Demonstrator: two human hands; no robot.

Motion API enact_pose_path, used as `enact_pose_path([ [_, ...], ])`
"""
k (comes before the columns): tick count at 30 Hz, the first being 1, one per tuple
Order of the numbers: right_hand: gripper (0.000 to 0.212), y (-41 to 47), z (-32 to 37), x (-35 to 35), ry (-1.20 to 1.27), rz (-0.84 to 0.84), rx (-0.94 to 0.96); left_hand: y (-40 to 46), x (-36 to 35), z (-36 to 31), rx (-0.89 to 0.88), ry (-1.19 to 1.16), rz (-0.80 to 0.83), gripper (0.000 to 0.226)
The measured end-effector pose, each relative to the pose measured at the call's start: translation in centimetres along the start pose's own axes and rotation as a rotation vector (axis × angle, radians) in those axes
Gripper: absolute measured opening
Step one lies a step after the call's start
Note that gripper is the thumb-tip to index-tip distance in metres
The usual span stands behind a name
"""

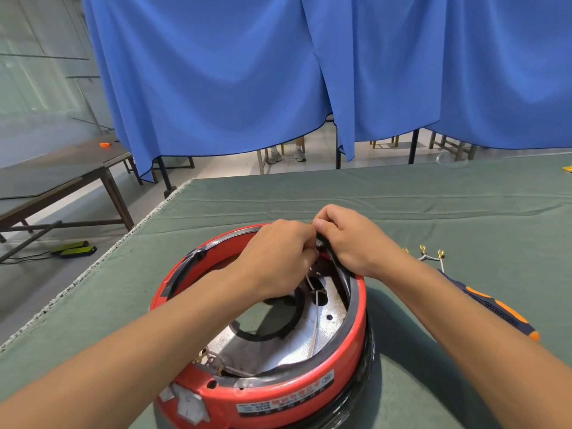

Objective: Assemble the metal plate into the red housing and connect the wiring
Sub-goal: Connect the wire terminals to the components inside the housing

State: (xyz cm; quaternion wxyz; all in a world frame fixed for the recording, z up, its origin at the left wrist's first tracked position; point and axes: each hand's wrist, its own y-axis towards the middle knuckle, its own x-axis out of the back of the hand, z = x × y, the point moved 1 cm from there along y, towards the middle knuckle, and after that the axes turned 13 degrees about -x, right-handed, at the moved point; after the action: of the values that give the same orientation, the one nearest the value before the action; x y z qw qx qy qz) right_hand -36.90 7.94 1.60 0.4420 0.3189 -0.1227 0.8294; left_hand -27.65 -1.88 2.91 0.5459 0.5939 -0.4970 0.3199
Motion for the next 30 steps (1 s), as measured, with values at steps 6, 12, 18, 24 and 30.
enact_pose_path([
  [6,0.018,0.1,-0.1,-0.1,-0.012,-0.004,0.0,-1.0,0.4,0.8,0.017,-0.174,-0.135,0.029],
  [12,0.02,-0.1,-0.2,-0.2,0.066,-0.049,-0.008,-0.5,0.7,0.7,0.079,-0.406,-0.36,0.02],
  [18,0.021,-0.1,-0.1,-0.4,0.222,-0.11,-0.068,-0.4,1.0,1.0,0.265,-0.829,-0.351,0.011],
  [24,0.026,-0.5,0.2,0.3,0.299,-0.255,-0.072,-0.4,1.1,1.0,0.305,-1.064,-0.35,0.018],
  [30,0.025,-1.3,1.1,0.8,0.375,-0.187,-0.087,-0.3,1.1,1.3,0.393,-1.185,-0.323,0.039],
])
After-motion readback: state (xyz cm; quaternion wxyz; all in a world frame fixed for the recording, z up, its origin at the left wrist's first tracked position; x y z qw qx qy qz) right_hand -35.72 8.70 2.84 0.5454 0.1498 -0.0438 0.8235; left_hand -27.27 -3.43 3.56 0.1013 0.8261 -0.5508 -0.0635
